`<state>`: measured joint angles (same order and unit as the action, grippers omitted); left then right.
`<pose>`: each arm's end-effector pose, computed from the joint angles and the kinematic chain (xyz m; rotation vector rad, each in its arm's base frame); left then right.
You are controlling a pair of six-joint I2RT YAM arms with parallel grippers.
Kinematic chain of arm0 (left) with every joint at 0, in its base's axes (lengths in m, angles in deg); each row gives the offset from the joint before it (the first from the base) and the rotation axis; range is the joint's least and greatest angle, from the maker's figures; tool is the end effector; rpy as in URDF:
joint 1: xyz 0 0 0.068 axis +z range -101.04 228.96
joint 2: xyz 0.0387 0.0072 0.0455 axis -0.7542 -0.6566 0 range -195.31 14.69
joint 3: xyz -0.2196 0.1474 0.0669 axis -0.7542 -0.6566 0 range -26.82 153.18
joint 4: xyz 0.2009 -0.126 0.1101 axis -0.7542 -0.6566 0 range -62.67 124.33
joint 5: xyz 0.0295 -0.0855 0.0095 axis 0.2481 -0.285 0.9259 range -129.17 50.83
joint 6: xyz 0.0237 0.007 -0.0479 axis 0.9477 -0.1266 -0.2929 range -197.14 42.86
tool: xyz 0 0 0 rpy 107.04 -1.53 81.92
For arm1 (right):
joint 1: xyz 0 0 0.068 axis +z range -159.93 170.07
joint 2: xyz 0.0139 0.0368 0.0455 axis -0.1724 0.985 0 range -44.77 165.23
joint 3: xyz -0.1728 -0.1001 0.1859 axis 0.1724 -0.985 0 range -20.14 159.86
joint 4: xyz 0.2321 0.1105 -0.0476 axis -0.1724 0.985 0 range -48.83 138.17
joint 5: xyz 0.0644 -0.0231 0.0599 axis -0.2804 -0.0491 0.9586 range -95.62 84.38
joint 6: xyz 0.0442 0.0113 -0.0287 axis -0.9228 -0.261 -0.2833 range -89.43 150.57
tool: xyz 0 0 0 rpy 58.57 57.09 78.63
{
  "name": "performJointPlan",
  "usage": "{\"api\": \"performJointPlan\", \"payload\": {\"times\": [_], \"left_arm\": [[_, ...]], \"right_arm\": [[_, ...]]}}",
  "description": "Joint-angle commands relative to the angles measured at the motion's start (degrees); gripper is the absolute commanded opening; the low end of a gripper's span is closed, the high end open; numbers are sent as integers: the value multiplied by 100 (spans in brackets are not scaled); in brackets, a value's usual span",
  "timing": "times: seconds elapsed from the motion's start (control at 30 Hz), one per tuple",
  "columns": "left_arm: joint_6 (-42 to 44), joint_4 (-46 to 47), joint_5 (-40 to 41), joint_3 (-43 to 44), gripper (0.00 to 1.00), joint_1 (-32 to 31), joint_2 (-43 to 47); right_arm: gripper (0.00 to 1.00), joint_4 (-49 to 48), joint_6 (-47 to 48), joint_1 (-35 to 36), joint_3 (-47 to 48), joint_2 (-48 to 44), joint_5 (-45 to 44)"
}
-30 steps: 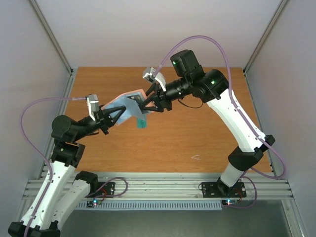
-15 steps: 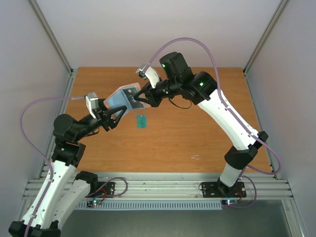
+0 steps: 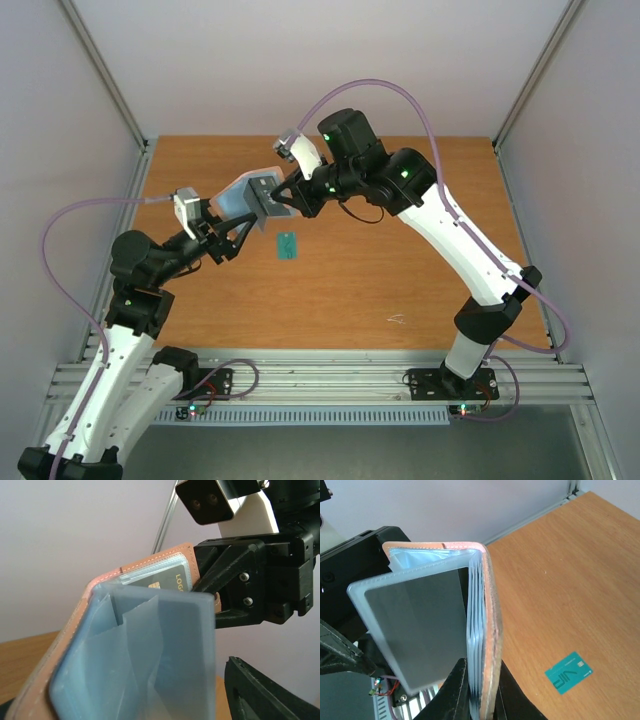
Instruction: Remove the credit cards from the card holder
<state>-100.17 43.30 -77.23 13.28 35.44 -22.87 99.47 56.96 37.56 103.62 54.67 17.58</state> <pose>0.1434 -0.0571 0.3655 0.4627 1.4125 -0.9740 0.2264 0.2678 0.4698 -1.4920 1.5905 0.6487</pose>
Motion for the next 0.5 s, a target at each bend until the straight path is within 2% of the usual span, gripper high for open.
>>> {"api": "performJointPlan", "payload": {"times": [0.0,0.1,0.2,0.27,0.37,0.47], "left_arm": [[76,173,-154,-5,72,18,24],[133,106,173,0,65,29,-8],[228,73,193,10,44,48,-9],[224,104,75,1,35,49,19],[114,142,-100,-10,26,72,73],[17,147,-135,-14,16,123,136]], "right_arm": [[1,-130,-55,24,-2,-65,-68],[1,-251,-33,24,-16,-61,700],[1,-364,106,24,-98,-121,1409],[1,-475,189,12,-237,-247,1427],[1,-512,124,-164,-385,-364,1274],[1,-647,-103,-556,-590,-517,1659]]}}
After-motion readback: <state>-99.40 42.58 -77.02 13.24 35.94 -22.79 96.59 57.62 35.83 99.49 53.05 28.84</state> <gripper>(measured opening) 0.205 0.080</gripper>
